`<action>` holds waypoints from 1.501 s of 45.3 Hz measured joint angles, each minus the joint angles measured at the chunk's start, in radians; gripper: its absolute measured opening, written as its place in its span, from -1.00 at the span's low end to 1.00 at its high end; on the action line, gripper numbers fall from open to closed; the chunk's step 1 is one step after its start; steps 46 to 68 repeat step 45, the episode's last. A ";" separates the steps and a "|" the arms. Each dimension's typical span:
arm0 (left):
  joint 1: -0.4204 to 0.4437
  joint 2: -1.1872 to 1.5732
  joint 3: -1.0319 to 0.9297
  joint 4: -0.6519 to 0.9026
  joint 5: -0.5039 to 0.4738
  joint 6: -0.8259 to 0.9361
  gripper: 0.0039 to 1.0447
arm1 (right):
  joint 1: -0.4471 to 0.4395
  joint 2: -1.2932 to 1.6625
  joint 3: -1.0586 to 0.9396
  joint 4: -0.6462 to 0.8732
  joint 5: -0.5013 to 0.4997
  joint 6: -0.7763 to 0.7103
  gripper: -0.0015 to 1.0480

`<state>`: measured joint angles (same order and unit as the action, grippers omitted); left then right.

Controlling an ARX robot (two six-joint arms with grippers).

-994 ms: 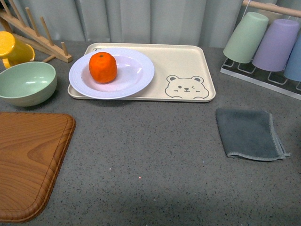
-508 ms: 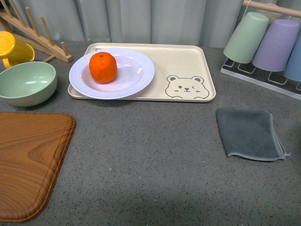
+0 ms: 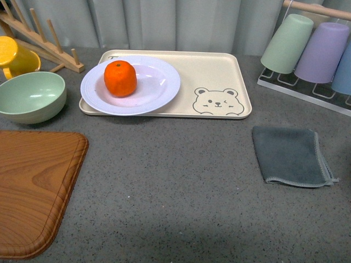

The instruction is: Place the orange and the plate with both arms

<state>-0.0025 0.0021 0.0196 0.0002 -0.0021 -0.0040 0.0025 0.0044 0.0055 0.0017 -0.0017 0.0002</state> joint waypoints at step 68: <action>0.000 0.000 0.000 0.000 0.000 0.000 0.88 | 0.000 0.000 0.000 0.000 0.000 0.000 0.82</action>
